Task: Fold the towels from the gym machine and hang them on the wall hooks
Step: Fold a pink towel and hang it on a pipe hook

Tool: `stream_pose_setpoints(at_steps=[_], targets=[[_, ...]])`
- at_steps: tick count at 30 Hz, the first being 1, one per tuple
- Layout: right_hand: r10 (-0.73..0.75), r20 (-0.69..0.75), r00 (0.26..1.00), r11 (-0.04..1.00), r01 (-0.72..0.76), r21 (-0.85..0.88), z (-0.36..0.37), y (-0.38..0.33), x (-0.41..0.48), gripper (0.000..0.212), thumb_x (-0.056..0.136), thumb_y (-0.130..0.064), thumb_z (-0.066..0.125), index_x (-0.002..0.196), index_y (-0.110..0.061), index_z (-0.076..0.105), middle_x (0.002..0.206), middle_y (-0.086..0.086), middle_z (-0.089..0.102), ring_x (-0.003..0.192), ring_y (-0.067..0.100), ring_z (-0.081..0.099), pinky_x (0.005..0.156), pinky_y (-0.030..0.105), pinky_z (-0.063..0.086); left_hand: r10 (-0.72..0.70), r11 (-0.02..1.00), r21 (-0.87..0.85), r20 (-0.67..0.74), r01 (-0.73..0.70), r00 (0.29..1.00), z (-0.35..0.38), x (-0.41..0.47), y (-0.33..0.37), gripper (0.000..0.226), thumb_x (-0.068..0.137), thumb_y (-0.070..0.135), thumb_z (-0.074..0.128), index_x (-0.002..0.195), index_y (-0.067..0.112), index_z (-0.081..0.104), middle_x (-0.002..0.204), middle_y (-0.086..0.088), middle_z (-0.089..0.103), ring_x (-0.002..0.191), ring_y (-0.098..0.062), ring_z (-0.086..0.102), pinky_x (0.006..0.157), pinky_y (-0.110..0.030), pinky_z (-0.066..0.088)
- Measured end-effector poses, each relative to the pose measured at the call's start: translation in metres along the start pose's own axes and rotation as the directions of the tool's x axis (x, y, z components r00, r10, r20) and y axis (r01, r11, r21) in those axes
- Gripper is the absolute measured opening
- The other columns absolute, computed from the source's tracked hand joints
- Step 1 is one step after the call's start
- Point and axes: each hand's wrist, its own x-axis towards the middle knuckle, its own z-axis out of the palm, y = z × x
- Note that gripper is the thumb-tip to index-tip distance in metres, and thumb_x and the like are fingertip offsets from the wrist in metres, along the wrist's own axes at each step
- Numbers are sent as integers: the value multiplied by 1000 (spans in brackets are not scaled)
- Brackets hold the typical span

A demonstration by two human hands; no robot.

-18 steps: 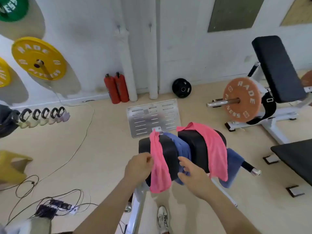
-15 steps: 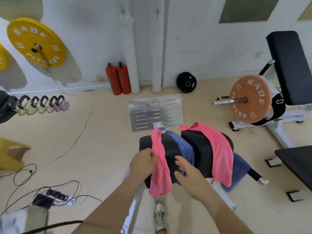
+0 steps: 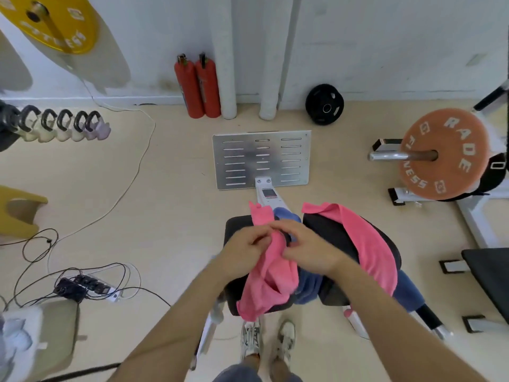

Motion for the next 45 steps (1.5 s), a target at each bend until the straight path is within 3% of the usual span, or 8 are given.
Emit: stream_pose_setpoints(at_steps=[8, 13, 20, 24, 28, 36, 40, 45], targets=[[-201, 486, 851, 929, 7, 371, -108, -77, 4, 17, 73, -19, 69, 87, -8, 66, 80, 4, 62, 74, 15, 57, 72, 24, 47, 133, 911, -411, 203, -39, 970, -64, -20, 111, 13, 86, 1, 51, 91, 7, 61, 78, 4, 67, 69, -6, 59, 63, -16, 49], [-199, 438, 877, 906, -6, 423, -142, -89, 6, 7, 79, -5, 61, 79, -8, 55, 68, -3, 57, 60, 7, 54, 56, 16, 44, 62, 989, -133, 4, -61, 998, -76, -12, 137, 33, 53, -13, 41, 62, 12, 60, 57, -1, 57, 53, -12, 53, 49, -22, 44], [-135, 108, 985, 978, 150, -144, -174, -79, 1, 14, 74, 6, 62, 69, -6, 57, 67, 5, 46, 63, 13, 43, 58, 29, 32, 183, 934, 358, -438, -17, 880, -84, 2, 143, 20, 36, 7, 38, 51, 17, 47, 49, 6, 43, 51, -12, 37, 49, -24, 30], [-85, 46, 995, 994, 82, 73, -192, -61, -10, 12, 76, -7, 69, 76, -9, 58, 67, 3, 45, 61, 10, 41, 54, 23, 32, 73, 971, 230, -553, 67, 830, -91, 2, 140, 16, 51, 6, 36, 56, 11, 49, 51, 5, 43, 53, -16, 40, 46, -20, 35], [58, 30, 998, 832, -65, 550, -192, -44, -8, 17, 86, -7, 61, 73, -14, 54, 62, 0, 44, 53, 8, 42, 46, 19, 37, -175, 984, -26, -297, 175, 939, -110, -1, 123, 16, 73, 17, 40, 60, 15, 48, 55, -7, 34, 38, -18, 33, 42, -21, 27], [138, -547, 826, 990, -96, 104, -176, -27, 1, 13, 70, 11, 49, 64, -1, 51, 61, 10, 41, 62, 20, 40, 60, 34, 32, -113, 993, 22, -165, 118, 980, -151, -24, 89, 9, 79, 23, 72, 78, 15, 68, 68, 1, 64, 63, -14, 54, 53, -21, 43], [152, -741, 655, 984, -174, 48, -164, -29, -1, 5, 65, 5, 44, 60, 4, 47, 51, 12, 42, 51, 21, 38, 53, 31, 32, 23, 974, 189, -636, 126, 772, -159, -12, 69, 19, 88, 9, 58, 80, 24, 66, 72, 5, 64, 65, -12, 53, 63, -25, 40], [389, -629, 673, 921, -267, 284, -131, -24, -14, 15, 82, -4, 53, 67, -8, 51, 50, 7, 39, 43, 18, 36, 45, 24, 28, -228, 966, -259, -799, 25, 556, -140, -6, 53, 17, 89, 14, 51, 101, 22, 60, 77, -4, 56, 57, -18, 46, 52, -27, 36]])
